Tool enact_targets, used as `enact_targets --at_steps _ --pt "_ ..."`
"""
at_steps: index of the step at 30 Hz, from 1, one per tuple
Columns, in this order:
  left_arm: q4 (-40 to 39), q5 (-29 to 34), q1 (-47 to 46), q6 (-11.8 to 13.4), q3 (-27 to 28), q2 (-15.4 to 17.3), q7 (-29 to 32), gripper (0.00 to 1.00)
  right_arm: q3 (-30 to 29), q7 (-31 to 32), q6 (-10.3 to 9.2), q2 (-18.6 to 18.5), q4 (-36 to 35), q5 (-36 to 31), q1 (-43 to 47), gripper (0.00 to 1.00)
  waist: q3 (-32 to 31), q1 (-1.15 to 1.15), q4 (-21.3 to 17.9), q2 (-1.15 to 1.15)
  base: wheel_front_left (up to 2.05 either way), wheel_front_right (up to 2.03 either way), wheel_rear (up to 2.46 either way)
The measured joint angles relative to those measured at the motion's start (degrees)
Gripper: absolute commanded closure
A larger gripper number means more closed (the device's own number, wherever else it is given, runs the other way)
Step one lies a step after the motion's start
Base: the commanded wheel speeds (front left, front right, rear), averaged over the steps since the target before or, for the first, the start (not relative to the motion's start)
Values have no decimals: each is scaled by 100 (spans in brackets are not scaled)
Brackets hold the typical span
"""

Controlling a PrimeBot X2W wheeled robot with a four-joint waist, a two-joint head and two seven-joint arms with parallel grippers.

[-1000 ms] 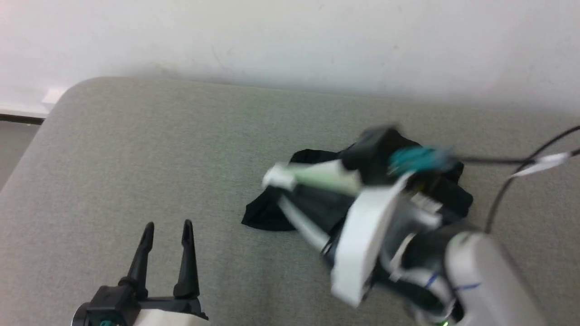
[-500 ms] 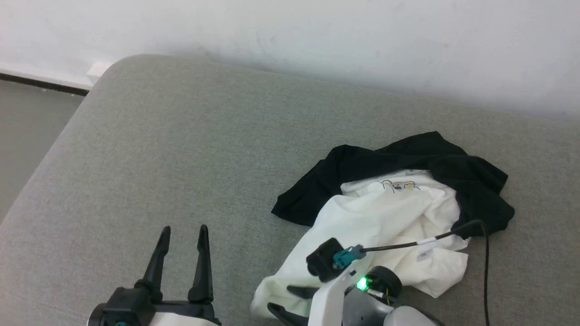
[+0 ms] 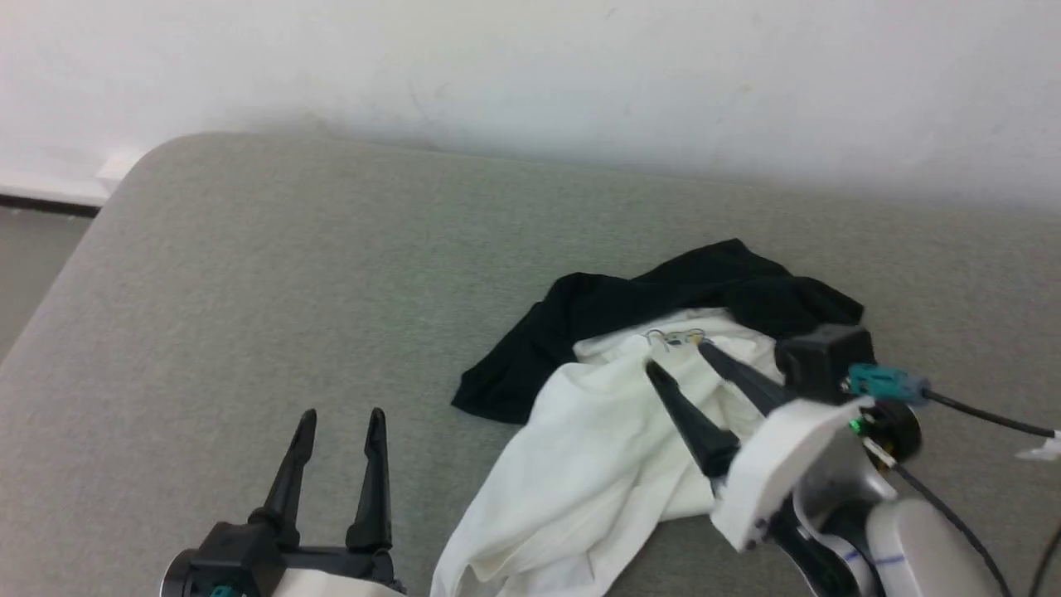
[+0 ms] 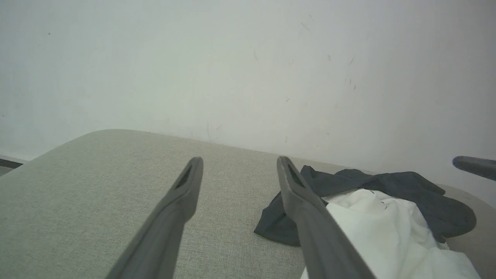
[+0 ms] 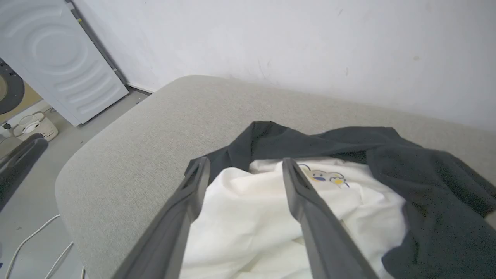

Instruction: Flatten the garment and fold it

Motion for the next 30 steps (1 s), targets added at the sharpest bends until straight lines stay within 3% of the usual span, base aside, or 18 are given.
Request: enact_targets --at_steps 7,14,22,25,26,30 --pt "-30 -3 -5 -15 12 -1 0 0 -272 1089 0 -494 -285 -348 722 0 80 0 -322 0 0 0 0" --pt "-7 -92 -136 -57 -58 0 0 0 -426 1389 0 -966 -8 -750 747 0 386 1 -285 0 0 0 0" --pt "49 -152 -353 -57 -74 0 0 0 127 1447 0 -1156 789 -781 218 0 692 0 -38 0 0 0 0" --pt "68 -174 -371 -56 -73 0 0 0 177 1374 0 -1146 936 -738 3 93 760 1 32 0 0 0 0" --pt "69 -192 -376 -55 -66 0 0 0 158 1350 1 -1127 954 -694 -34 100 774 1 42 0 0 0 0" --pt "69 -202 -389 -35 -36 0 0 0 -9 1257 1 -1098 850 -601 -102 100 765 1 -17 0 0 0 0"
